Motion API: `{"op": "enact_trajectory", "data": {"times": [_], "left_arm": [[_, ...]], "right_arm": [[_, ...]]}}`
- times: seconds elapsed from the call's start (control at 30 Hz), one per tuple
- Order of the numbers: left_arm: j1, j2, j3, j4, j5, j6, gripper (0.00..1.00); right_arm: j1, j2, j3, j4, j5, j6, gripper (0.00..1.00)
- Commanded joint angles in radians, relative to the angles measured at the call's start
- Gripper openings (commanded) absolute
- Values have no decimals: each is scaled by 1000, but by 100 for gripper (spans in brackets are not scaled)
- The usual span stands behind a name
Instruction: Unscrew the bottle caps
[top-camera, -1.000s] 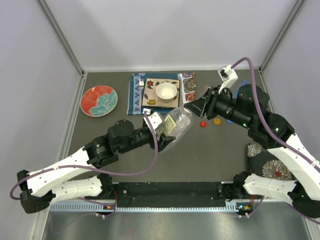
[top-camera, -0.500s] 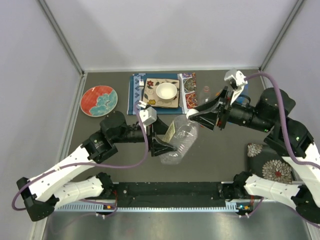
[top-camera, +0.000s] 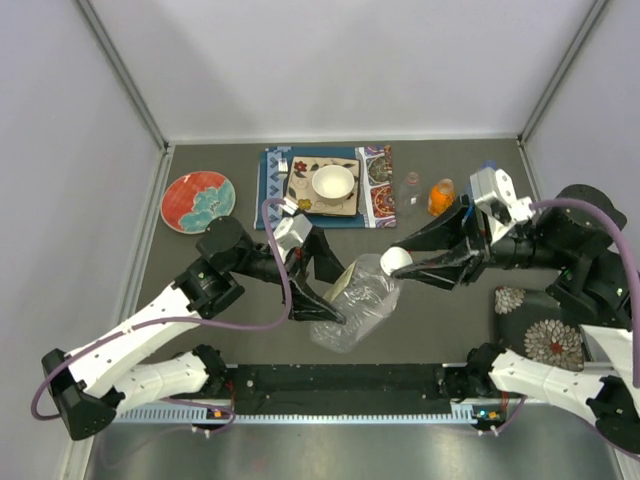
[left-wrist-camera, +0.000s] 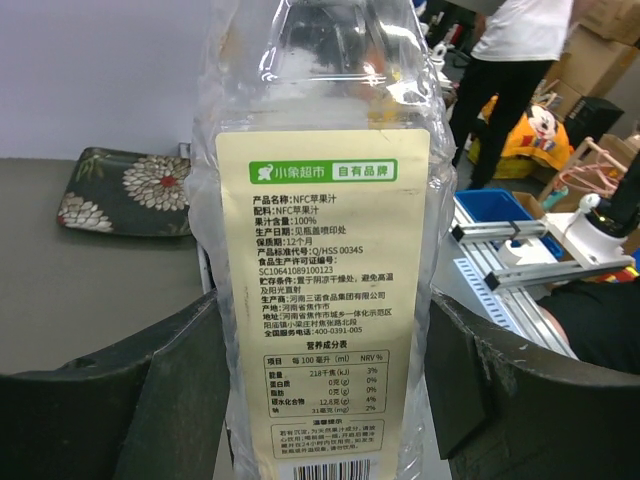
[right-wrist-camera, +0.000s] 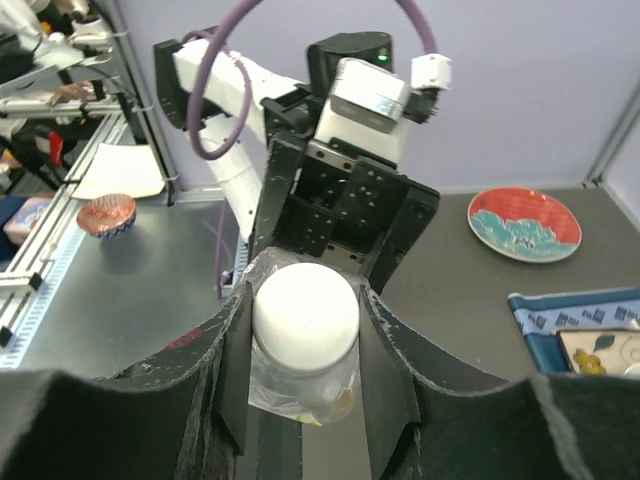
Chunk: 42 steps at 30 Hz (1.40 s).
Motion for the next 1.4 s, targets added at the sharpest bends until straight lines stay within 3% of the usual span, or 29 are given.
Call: {"op": "enact_trajectory", "data": {"times": [0.0, 0.27, 0.47, 0.5, 0.53, 0.6, 0.63, 0.73, 0.9, 1.0, 1.03, 1.13, 1.27, 1.37], "left_arm": [[-2, 4, 22, 146, 93, -97, 0], [0, 13, 19, 147, 118, -93, 0], [-2, 10, 35, 59, 86, -22, 0], [-1, 9, 39, 7, 75, 17, 0], [0, 4, 50, -18, 60, 38, 0], [0, 3, 67, -93, 5, 99, 0], [-2, 1, 71, -110, -15, 118, 0], [-2, -4, 85, -174, -97, 179, 0], [-10, -7, 102, -265, -239, 281, 0], [-33, -11, 110, -310, -402, 343, 0], [-46, -19, 107, -317, -522, 362, 0], [-105, -39, 90, -316, -717, 419, 0], [-210, -56, 64, -279, -1122, 489, 0], [-276, -50, 47, -247, -1271, 543, 0]], "right_arm": [[8, -26, 0, -43, -158, -167, 0], [8, 2, 31, -145, -235, -257, 0], [8, 5, 46, -142, -105, -228, 0], [8, 5, 54, -140, -32, -216, 3], [8, 8, 74, -137, 4, -202, 21], [8, 11, 91, -126, 104, -159, 39], [8, 14, 111, -125, 139, -147, 53], [8, 19, 138, -111, 268, -99, 70], [8, 37, 181, -83, 441, 17, 86], [8, 69, 206, -86, 530, 109, 95], [10, 72, 208, -85, 553, 161, 96], [8, 89, 191, -86, 649, 270, 98], [10, 95, 145, -88, 756, 387, 98], [11, 105, 114, -90, 813, 438, 98]]}}
